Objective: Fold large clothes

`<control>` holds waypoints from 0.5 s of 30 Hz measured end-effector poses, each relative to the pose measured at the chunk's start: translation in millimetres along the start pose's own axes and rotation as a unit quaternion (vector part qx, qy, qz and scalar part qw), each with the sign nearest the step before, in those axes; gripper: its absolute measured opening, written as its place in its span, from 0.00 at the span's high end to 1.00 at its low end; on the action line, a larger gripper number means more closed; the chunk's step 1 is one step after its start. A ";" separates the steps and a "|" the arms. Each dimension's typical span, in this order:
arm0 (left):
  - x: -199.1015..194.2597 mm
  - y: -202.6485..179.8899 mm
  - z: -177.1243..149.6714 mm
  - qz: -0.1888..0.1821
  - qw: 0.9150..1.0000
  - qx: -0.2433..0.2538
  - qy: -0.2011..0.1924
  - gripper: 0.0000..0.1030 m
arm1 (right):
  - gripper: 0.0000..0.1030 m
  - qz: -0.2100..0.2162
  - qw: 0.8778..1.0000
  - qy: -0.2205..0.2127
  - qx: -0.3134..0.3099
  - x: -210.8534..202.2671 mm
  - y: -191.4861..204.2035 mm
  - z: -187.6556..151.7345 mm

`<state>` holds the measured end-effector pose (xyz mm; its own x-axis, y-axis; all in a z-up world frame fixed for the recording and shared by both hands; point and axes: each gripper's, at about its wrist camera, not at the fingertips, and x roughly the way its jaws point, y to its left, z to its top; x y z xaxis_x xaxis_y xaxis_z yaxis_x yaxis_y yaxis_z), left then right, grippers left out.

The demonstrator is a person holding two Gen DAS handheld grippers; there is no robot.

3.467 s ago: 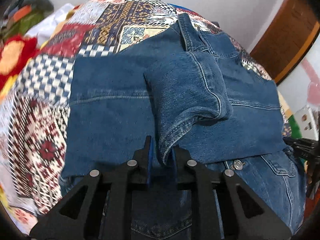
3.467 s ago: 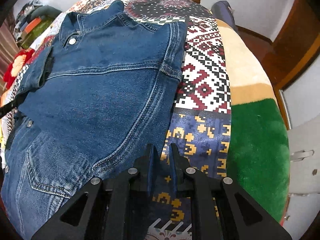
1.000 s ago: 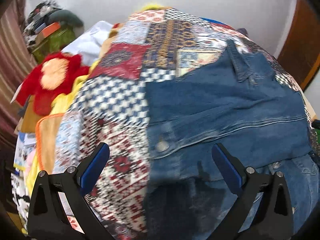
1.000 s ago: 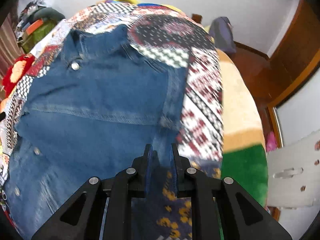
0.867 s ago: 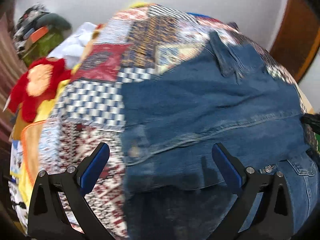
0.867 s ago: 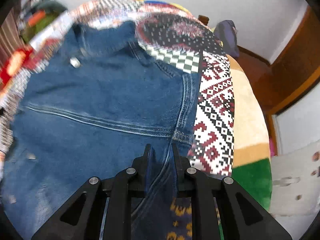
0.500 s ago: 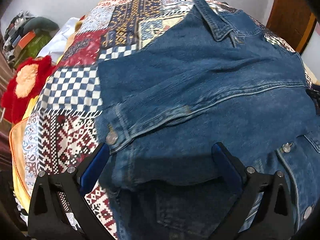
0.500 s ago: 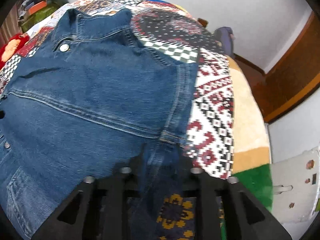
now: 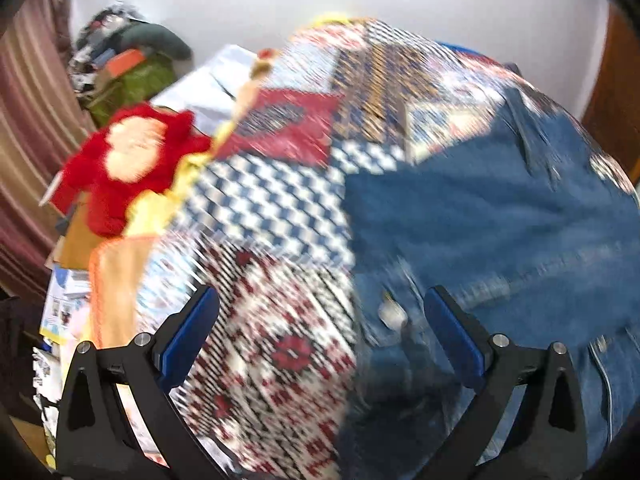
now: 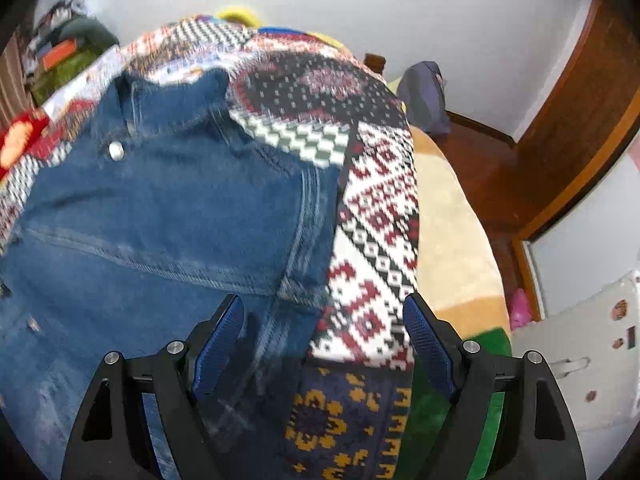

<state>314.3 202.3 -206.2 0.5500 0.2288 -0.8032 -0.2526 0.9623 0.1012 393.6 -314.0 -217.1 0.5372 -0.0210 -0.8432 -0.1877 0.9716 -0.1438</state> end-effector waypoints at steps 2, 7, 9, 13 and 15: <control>5.9 5.6 9.9 -0.004 1.000 -0.012 -0.011 0.00 | 0.22 0.016 1.000 -0.008 0.013 -7.3 -2.7 7.0; 28.9 10.4 25.5 -0.028 0.999 -0.039 -0.024 0.00 | 0.22 0.036 0.999 -0.008 0.033 6.7 -5.1 32.0; 45.3 8.5 30.6 -0.051 0.998 -0.044 -0.013 0.00 | 0.22 0.050 0.998 0.000 0.049 18.0 -9.6 39.8; 83.9 5.2 36.3 -0.089 0.993 -0.061 0.038 0.00 | 0.22 0.082 0.992 0.026 0.089 43.5 -21.3 46.4; 101.2 4.5 37.0 -0.116 0.988 -0.075 0.069 0.00 | 0.22 0.102 0.988 0.044 0.112 58.7 -27.5 48.0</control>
<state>398.3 235.3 -265.3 0.4964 -0.0271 -0.8677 -0.2537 0.9514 -0.1749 469.7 -330.6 -237.8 0.4314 0.1696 -0.8861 -0.0935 0.9853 0.1431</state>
